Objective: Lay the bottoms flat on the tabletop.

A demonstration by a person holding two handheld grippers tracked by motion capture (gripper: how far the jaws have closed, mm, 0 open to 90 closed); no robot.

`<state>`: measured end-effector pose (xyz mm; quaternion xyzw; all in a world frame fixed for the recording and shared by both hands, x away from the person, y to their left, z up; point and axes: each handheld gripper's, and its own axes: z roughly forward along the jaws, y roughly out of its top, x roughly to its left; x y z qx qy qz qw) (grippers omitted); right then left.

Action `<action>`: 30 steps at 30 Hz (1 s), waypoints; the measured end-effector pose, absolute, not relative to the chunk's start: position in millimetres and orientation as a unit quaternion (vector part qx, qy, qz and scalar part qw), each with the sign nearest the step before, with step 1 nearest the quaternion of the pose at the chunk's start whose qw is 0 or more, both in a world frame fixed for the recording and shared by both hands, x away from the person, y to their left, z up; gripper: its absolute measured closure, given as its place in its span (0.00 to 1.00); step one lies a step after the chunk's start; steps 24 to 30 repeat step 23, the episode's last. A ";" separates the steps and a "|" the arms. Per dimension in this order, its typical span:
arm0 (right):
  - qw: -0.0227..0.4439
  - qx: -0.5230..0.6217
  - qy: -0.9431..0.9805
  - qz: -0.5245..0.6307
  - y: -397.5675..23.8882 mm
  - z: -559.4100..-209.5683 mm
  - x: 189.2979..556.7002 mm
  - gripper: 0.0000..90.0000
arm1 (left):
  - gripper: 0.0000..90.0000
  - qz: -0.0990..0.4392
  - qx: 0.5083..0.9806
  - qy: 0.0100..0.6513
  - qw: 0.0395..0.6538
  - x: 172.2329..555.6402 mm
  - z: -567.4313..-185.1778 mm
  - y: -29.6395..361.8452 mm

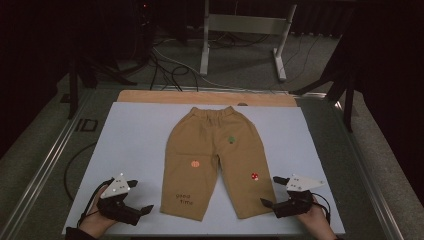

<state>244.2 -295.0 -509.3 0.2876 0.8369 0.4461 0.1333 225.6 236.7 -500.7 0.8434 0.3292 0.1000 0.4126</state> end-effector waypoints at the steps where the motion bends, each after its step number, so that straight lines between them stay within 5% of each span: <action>1: 0.137 0.286 0.840 0.441 -295.3 -509.7 244.7 0.11 | 0.00 0.100 0.844 0.329 0.412 226.8 -500.0 238.3; 30: 0.144 0.287 0.844 0.430 -290.5 -515.7 251.9 0.11 | 0.00 0.105 0.832 0.327 0.436 226.1 -501.3 233.9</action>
